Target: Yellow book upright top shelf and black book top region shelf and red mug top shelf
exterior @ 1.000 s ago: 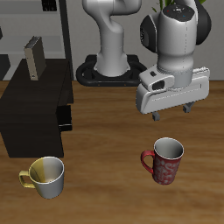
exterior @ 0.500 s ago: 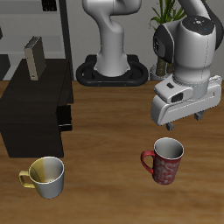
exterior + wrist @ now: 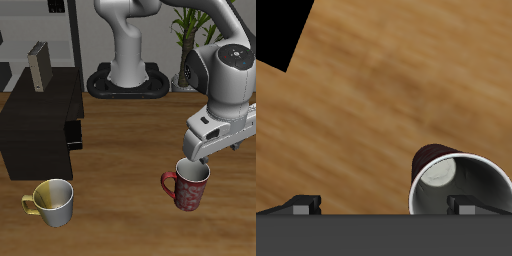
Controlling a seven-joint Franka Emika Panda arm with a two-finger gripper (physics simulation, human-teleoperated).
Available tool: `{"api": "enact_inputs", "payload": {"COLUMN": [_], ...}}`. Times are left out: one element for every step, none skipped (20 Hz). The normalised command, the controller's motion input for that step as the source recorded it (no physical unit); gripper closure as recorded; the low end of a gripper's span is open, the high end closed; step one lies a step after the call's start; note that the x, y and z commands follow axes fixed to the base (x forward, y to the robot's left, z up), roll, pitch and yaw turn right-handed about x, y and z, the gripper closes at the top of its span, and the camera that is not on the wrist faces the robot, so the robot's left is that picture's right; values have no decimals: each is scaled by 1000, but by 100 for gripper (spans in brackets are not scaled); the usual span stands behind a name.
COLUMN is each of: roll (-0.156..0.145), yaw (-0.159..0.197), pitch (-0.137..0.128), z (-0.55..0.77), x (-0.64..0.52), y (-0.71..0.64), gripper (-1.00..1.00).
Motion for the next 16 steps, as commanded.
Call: {"api": "enact_inputs", "payload": {"roll": [11,-24,0,37,-45,-17,-42,41,0,-49,-92,29,-25,80,20,-97], "yaw": [-25,-39,0,19,-74,-58,14,-74,0,-53,-23,24,-111,-76,14,-56], "pitch": [67,38,0,72,59,35,74,52,0,66,37,33,61,56,45,19], "z": [-705,-250,24,-602,-278,-298,-352,-175,50,-554,-179,-291,-316,-262,-187,-139], "x": [-114,-38,-97,-31,39,89,69,-14,-122,209,-6,0,-19,-55,-39,40], "y": [325,-102,-110,71,-211,-200,-105,-127,-80,-365,-204,-53,-297,-8,-78,-297], "gripper": [-100,-100,-100,-100,-100,-100,-100,-100,-100,-100,-100,-100,100,100,100,100]}}
